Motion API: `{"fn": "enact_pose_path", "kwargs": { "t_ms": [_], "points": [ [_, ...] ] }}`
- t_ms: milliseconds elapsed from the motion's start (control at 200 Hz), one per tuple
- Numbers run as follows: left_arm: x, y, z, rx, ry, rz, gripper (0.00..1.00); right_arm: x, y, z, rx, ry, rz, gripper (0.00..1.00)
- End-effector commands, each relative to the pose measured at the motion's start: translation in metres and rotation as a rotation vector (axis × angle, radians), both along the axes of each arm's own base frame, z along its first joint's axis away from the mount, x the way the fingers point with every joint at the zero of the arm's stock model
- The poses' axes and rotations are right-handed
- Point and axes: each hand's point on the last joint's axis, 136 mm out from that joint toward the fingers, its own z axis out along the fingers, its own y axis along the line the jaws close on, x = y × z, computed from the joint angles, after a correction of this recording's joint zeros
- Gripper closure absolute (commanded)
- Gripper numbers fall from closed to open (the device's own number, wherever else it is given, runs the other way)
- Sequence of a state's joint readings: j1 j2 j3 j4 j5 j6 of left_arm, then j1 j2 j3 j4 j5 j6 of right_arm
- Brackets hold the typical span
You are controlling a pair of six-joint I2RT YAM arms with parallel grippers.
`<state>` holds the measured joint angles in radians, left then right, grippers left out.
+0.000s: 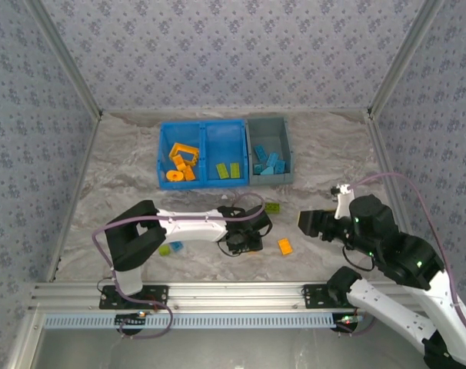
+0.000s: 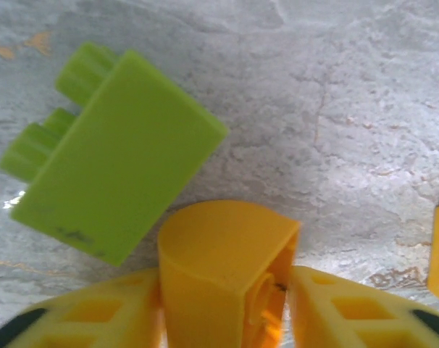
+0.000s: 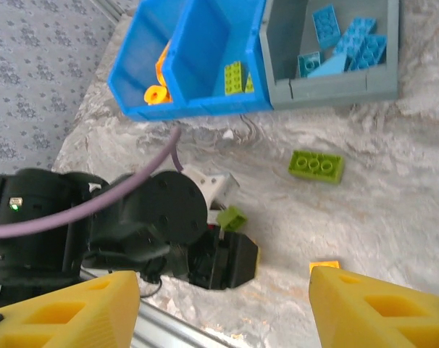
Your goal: Sort the legos into containers by color
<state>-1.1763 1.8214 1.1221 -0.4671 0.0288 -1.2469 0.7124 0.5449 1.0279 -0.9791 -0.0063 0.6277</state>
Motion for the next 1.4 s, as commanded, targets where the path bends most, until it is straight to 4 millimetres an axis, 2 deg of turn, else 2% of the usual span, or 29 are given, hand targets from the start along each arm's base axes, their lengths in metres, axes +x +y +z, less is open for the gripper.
{"fn": "enact_pose_path", "kwargs": {
  "t_ms": [0, 70, 130, 245, 340, 445, 545, 645, 690, 745, 780, 785, 799, 864, 939, 1009, 1109, 1234, 1394],
  "points": [
    [0.01, -0.018, 0.004, -0.046, -0.032, -0.011, 0.66, -0.013, -0.004, -0.021, -0.01, 0.098, -0.008, 0.35],
    [0.013, -0.018, 0.014, -0.045, -0.064, -0.024, 0.68, -0.01, 0.0, -0.023, -0.007, 0.098, 0.003, 0.35],
    [0.017, -0.015, 0.03, -0.035, -0.117, -0.033, 0.74, -0.008, 0.005, -0.025, -0.002, 0.096, 0.016, 0.35],
    [0.029, 0.007, 0.079, -0.02, -0.25, -0.02, 0.76, -0.002, 0.016, -0.027, -0.003, 0.092, 0.051, 0.36],
    [0.046, 0.042, 0.118, -0.021, -0.335, 0.029, 0.77, 0.005, 0.031, -0.027, -0.001, 0.087, 0.091, 0.37],
    [0.068, 0.098, 0.148, -0.003, -0.371, 0.099, 0.77, 0.012, 0.054, -0.022, -0.002, 0.066, 0.14, 0.38],
    [0.098, 0.15, 0.165, -0.027, -0.37, 0.183, 0.77, 0.02, 0.084, -0.016, -0.069, -0.012, 0.21, 0.38],
    [0.135, 0.18, 0.174, -0.129, -0.357, 0.223, 0.77, 0.026, 0.123, -0.006, -0.133, -0.083, 0.259, 0.38],
    [0.152, 0.192, 0.174, -0.156, -0.34, 0.247, 0.77, 0.029, 0.142, -0.001, -0.155, -0.121, 0.275, 0.37],
    [0.173, 0.196, 0.174, -0.184, -0.321, 0.242, 0.77, 0.028, 0.165, 0.006, -0.171, -0.159, 0.3, 0.38],
    [0.186, 0.2, 0.173, -0.171, -0.312, 0.242, 0.77, 0.028, 0.176, -0.001, -0.207, -0.159, 0.306, 0.38],
    [0.188, 0.2, 0.171, -0.167, -0.308, 0.24, 0.77, 0.029, 0.18, 0.007, -0.186, -0.174, 0.306, 0.38],
    [0.193, 0.201, 0.171, -0.162, -0.303, 0.237, 0.77, 0.03, 0.187, 0.014, -0.171, -0.188, 0.307, 0.38],
    [0.214, 0.203, 0.158, -0.133, -0.266, 0.232, 0.78, 0.03, 0.206, 0.013, -0.176, -0.189, 0.322, 0.38],
    [0.234, 0.207, 0.14, -0.11, -0.207, 0.252, 0.79, 0.029, 0.219, 0.013, -0.173, -0.194, 0.329, 0.39],
    [0.248, 0.211, 0.124, -0.093, -0.158, 0.268, 0.79, 0.027, 0.223, 0.011, -0.166, -0.191, 0.331, 0.39],
    [0.261, 0.207, 0.106, -0.099, -0.096, 0.275, 0.79, 0.027, 0.219, 0.006, -0.176, -0.18, 0.32, 0.39],
    [0.269, 0.198, 0.09, -0.117, -0.045, 0.261, 0.8, 0.027, 0.21, 0.004, -0.18, -0.176, 0.305, 0.39],
    [0.275, 0.197, 0.074, -0.097, -0.001, 0.262, 0.8, 0.027, 0.204, -0.001, -0.188, -0.163, 0.292, 0.39]
  ]
}}
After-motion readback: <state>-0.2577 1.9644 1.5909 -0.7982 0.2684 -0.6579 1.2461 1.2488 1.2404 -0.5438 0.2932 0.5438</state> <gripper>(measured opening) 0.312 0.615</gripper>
